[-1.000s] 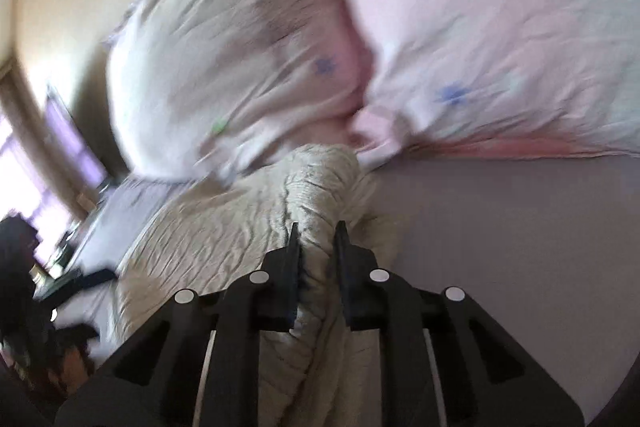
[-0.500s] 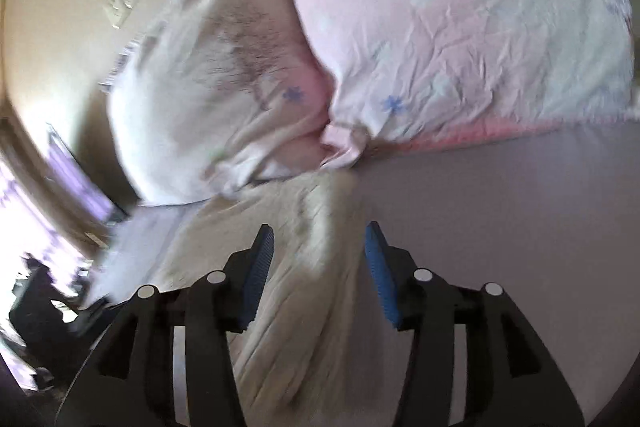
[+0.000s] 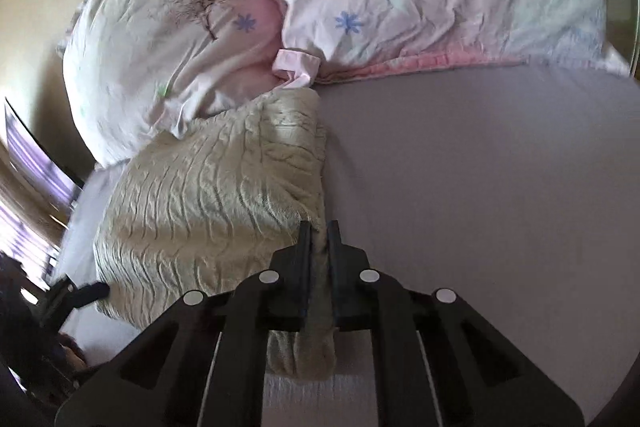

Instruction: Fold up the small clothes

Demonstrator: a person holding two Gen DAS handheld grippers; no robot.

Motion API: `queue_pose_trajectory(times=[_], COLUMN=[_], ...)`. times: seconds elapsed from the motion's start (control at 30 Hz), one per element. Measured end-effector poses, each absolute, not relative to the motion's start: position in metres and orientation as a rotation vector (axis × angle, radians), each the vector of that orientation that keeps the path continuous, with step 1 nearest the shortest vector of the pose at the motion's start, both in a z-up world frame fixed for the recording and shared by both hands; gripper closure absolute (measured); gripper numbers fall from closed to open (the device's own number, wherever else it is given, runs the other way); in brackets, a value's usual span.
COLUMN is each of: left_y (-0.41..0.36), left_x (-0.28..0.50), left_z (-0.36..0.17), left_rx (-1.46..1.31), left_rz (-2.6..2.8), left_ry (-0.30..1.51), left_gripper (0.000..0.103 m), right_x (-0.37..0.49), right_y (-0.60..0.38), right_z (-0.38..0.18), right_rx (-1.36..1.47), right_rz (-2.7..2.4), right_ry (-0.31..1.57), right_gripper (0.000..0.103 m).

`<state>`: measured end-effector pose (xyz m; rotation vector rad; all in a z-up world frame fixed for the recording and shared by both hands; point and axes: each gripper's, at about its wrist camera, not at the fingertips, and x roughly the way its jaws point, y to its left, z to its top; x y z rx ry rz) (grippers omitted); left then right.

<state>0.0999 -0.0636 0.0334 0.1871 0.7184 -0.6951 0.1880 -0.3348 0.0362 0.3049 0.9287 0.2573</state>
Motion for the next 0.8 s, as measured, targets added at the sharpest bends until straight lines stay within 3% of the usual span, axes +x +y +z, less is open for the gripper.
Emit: queue_pose_trajectory(times=[0.17,0.23,0.3,0.43,0.5,0.53,0.57,0.8], left_y=[-0.033,-0.016,-0.003,0.017,0.019,0.018,0.014,-0.020], left_x=[0.099,0.102,0.105,0.099,0.090,0.087,0.082,0.091], left_z=[0.046,0.052,0.053,0.049,0.048,0.047,0.044,0.019], left_rx=[0.042,-0.052,-0.141,-0.270,-0.270,-0.261,-0.240,-0.005], left_rz=[-0.709,-0.688,-0.661,-0.584,-0.490,-0.445,-0.390,-0.206], left_ry=[0.716,0.723,0.752,0.823,0.845,0.858,0.877,0.982], left_gripper=[0.023,0.022,0.018,0.011,0.003,0.002,0.002,0.002], right_x=[0.144,0.141,0.154,0.141,0.127,0.122,0.116,0.100], right_y=[-0.311,-0.290,-0.267,-0.264,-0.279,-0.284,-0.287,-0.275], right_z=[0.078,0.071,0.037,0.046,0.059,0.061,0.063,0.038], right_rx=[0.210,0.152,0.054,0.050,0.151,0.174,0.182,0.040], right_rz=[0.304,0.354,0.357,0.359,0.406,0.407,0.407,0.237], right_ry=[0.739,0.784,0.951,0.922,0.887,0.875,0.864,0.933], right_gripper=[0.078,0.078,0.078,0.078,0.051,0.018,0.005,0.001])
